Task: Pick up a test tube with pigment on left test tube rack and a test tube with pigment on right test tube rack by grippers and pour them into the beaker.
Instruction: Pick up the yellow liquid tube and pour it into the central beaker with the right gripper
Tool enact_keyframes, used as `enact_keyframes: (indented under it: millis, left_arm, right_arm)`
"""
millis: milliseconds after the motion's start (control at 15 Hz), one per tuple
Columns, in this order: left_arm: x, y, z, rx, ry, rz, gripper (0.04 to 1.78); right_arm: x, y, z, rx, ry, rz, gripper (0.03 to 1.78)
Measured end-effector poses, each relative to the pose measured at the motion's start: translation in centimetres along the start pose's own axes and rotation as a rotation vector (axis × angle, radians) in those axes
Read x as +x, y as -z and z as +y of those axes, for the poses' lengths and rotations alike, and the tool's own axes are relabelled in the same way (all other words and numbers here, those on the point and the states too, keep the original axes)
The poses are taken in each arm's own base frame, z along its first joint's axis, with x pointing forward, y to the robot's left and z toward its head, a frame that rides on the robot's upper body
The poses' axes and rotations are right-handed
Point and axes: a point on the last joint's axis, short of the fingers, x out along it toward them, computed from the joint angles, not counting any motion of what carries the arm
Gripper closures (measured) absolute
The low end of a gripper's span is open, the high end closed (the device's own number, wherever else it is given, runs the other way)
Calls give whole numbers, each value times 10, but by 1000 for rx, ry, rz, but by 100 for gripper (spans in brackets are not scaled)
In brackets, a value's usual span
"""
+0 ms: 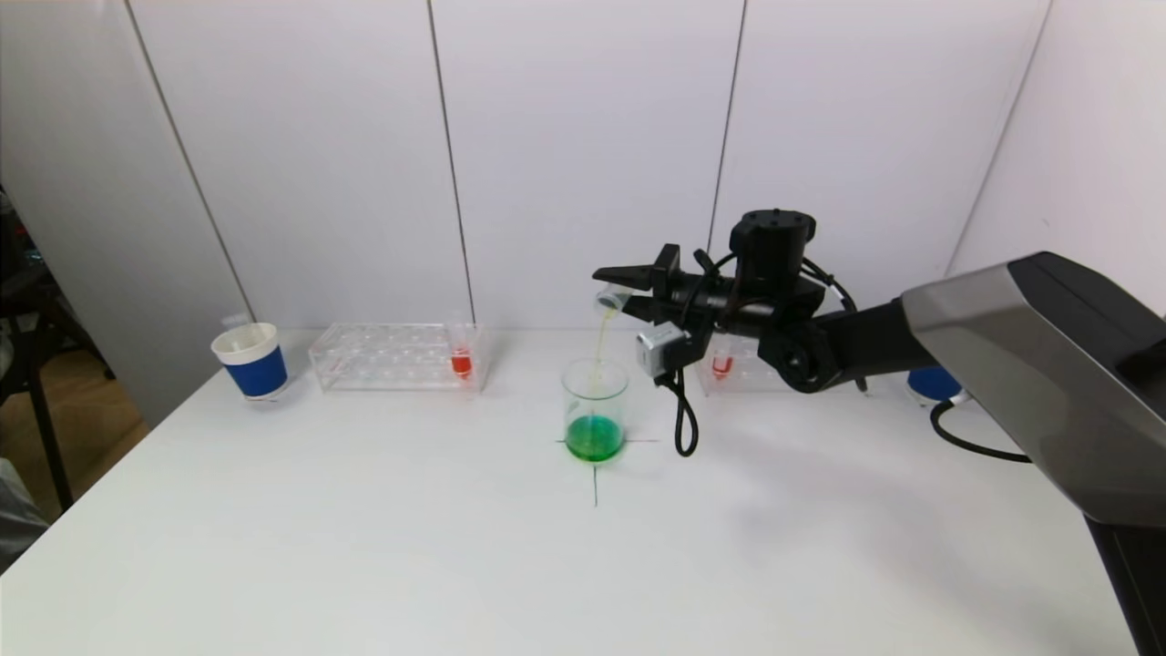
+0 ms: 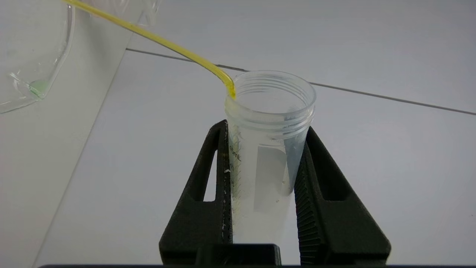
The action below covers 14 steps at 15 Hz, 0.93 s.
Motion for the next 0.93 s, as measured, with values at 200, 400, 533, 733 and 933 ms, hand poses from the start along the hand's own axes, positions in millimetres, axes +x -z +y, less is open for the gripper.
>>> enact_keyframes:
  millis: [200, 400, 533, 733, 933]
  left_arm:
    - [0, 0, 0, 0, 0, 0, 6]
    - [0, 0, 0, 0, 0, 0, 6]
    - [0, 0, 0, 0, 0, 0, 6]
    - [0, 0, 0, 0, 0, 0, 6]
    - [0, 0, 0, 0, 1, 0, 6]
  right_arm:
    - [0, -1, -1, -28, -8, 10, 128]
    - [0, -1, -5, -60, -17, 18, 128]
    - [-1, -1, -7, -82, -19, 22, 128]
    - [-1, -2, -10, -93, -15, 25, 128]
    - [1, -6, -10, -70, -31, 14, 128]
